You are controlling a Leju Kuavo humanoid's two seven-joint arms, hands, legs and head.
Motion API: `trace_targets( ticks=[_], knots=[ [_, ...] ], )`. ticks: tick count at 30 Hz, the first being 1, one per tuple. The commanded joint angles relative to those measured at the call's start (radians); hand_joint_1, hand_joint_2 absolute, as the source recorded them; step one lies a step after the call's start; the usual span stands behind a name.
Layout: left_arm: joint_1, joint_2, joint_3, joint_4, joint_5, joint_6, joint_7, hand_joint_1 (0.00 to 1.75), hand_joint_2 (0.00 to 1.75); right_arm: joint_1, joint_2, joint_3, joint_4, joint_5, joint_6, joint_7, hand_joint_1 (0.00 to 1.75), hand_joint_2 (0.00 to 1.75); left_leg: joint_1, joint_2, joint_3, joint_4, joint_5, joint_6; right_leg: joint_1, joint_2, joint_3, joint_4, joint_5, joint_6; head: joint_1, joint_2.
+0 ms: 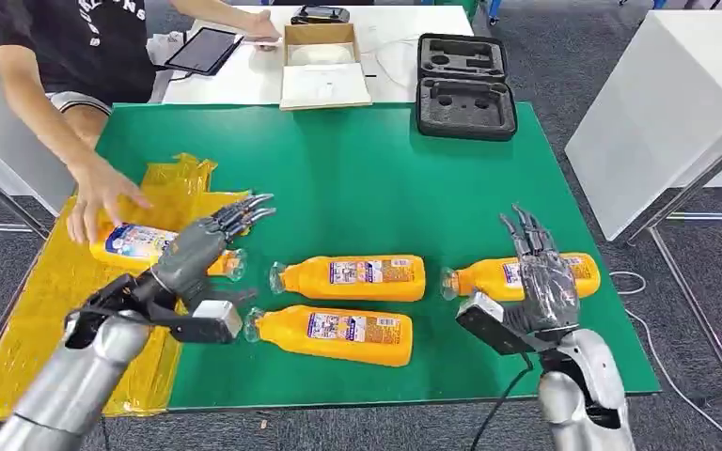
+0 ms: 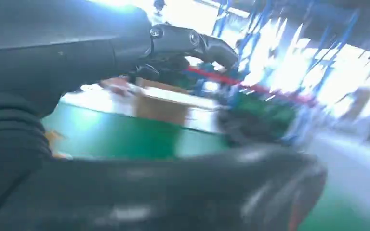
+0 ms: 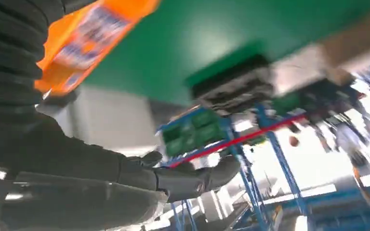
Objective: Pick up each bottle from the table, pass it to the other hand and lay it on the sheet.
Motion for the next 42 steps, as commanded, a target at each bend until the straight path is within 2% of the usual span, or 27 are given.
trace_targets(
  ticks=[1, 2, 4, 7, 16, 17, 19, 20, 22, 24, 26, 28, 30, 34, 36, 42],
  knots=[
    [0.221, -0.122, 0.117, -0.189, 0.177, -0.041, -0.122, 0.00, 0.00, -0.201, -0.407, 0.036, 0.211, -0.022, 0.276, -0.003, 0.00, 1.75, -0.001, 0.004, 0.004, 0.002, -0.003, -0.001, -0.001, 0.002, 0.004, 0.000, -0.001, 0.000, -0.001, 0.000],
    [0.240, -0.125, 0.126, -0.209, 0.200, -0.049, -0.145, 0.00, 0.00, -0.236, -0.461, 0.052, 0.262, -0.034, 0.311, -0.012, 0.00, 1.75, -0.001, 0.006, 0.005, 0.003, -0.004, -0.001, 0.000, 0.003, 0.006, 0.000, -0.002, 0.001, 0.000, 0.000],
    [0.247, -0.125, 0.130, -0.219, 0.201, -0.048, -0.146, 0.00, 0.00, -0.251, -0.476, 0.047, 0.283, -0.043, 0.319, -0.022, 0.00, 1.75, -0.001, 0.006, 0.006, 0.003, -0.004, -0.001, 0.000, 0.004, 0.006, 0.000, -0.001, 0.001, 0.000, 0.000],
    [0.242, -0.125, 0.132, -0.219, 0.203, -0.051, -0.147, 0.00, 0.00, -0.243, -0.469, 0.053, 0.275, -0.040, 0.318, -0.016, 0.00, 1.75, -0.001, 0.002, 0.003, 0.001, 0.000, 0.002, 0.000, 0.000, 0.004, -0.001, 0.001, 0.003, 0.000, 0.000],
    [0.240, -0.126, 0.134, -0.216, 0.203, -0.052, -0.147, 0.00, 0.00, -0.238, -0.468, 0.059, 0.264, -0.038, 0.321, -0.013, 0.00, 1.75, 0.000, 0.003, 0.005, 0.001, -0.001, 0.002, 0.001, 0.001, 0.006, -0.001, 0.000, 0.002, -0.001, 0.000],
    [0.241, -0.130, 0.137, -0.216, 0.212, -0.056, -0.153, 0.00, 0.00, -0.234, -0.485, 0.070, 0.259, -0.034, 0.325, -0.009, 0.00, 1.75, 0.000, 0.003, 0.003, 0.000, 0.000, 0.003, 0.001, 0.001, 0.004, -0.001, 0.001, 0.003, -0.001, 0.000],
    [0.254, -0.158, 0.162, -0.235, 0.256, -0.071, -0.167, 0.00, 0.00, -0.290, -0.582, 0.110, 0.315, -0.084, 0.381, -0.020, 0.00, 1.75, -0.001, 0.002, 0.002, 0.001, 0.001, 0.003, 0.000, 0.000, 0.004, -0.001, 0.001, 0.003, -0.001, 0.000],
    [0.254, -0.164, 0.167, -0.242, 0.264, -0.077, -0.165, 0.00, 1.75, -0.325, -0.607, 0.120, 0.345, -0.103, 0.392, -0.038, 0.00, 1.75, 0.000, 0.003, 0.004, 0.002, -0.001, 0.002, 0.001, 0.001, 0.006, 0.000, 0.000, 0.003, -0.001, 0.000],
    [0.249, -0.175, 0.169, -0.244, 0.261, -0.082, -0.153, 0.00, 1.75, -0.398, -0.643, 0.158, 0.408, -0.131, 0.417, -0.064, 0.00, 1.75, -0.002, 0.005, 0.002, 0.003, -0.001, 0.003, -0.001, 0.003, 0.003, 0.001, 0.001, 0.003, -0.001, 0.000],
    [0.240, -0.180, 0.169, -0.237, 0.262, -0.086, -0.149, 0.00, 1.75, -0.468, -0.680, 0.202, 0.468, -0.218, 0.542, -0.096, 0.00, 1.75, -0.002, 0.005, 0.001, 0.003, -0.001, 0.003, -0.001, 0.003, 0.002, 0.001, 0.001, 0.004, -0.001, 0.000],
    [0.228, -0.178, 0.167, -0.218, 0.266, -0.090, -0.147, 0.00, 1.75, -0.529, -0.752, 0.284, 0.519, -0.290, 0.598, -0.106, 0.00, 1.75, -0.002, 0.005, 0.001, 0.003, 0.000, 0.003, -0.001, 0.003, 0.003, 0.000, 0.001, 0.004, -0.001, 0.000],
    [0.225, -0.178, 0.168, -0.210, 0.269, -0.093, -0.148, 0.00, 1.75, -0.600, -0.771, 0.350, 0.591, -0.298, 0.610, -0.105, 0.00, 1.75, -0.002, 0.003, 0.002, 0.002, 0.000, 0.003, -0.001, 0.002, 0.004, 0.000, 0.002, 0.004, -0.001, 0.000],
    [0.217, -0.180, 0.168, -0.195, 0.281, -0.102, -0.147, 0.00, 1.75, -0.612, -0.769, 0.385, 0.634, -0.329, 0.651, -0.133, 0.00, 1.75, -0.003, 0.002, 0.002, 0.002, 0.002, 0.005, -0.002, 0.001, 0.004, 0.000, 0.003, 0.005, -0.001, 0.000],
    [0.196, -0.197, 0.179, -0.150, 0.314, -0.105, -0.155, 0.00, 1.75, -0.488, -0.776, 0.386, 0.599, -0.343, 0.592, -0.096, 0.00, 1.75, -0.001, -0.002, 0.003, 0.000, 0.003, 0.006, 0.000, -0.004, 0.007, -0.004, 0.003, 0.005, -0.001, 0.000],
    [0.190, -0.202, 0.190, -0.138, 0.342, -0.110, -0.158, 0.00, 1.75, -0.422, -0.812, 0.365, 0.557, -0.394, 0.617, -0.077, 0.00, 1.75, -0.001, -0.003, 0.003, 0.000, 0.003, 0.006, 0.000, -0.006, 0.007, -0.003, 0.003, 0.005, 0.000, 0.000],
    [0.163, -0.203, 0.196, -0.106, 0.359, -0.116, -0.161, 0.00, 1.75, -0.331, -0.847, 0.334, 0.552, -0.417, 0.631, -0.051, 0.00, 1.75, -0.002, -0.006, 0.001, 0.001, 0.003, 0.006, 0.000, -0.009, 0.006, -0.002, 0.002, 0.006, -0.001, 0.000]
  ],
)
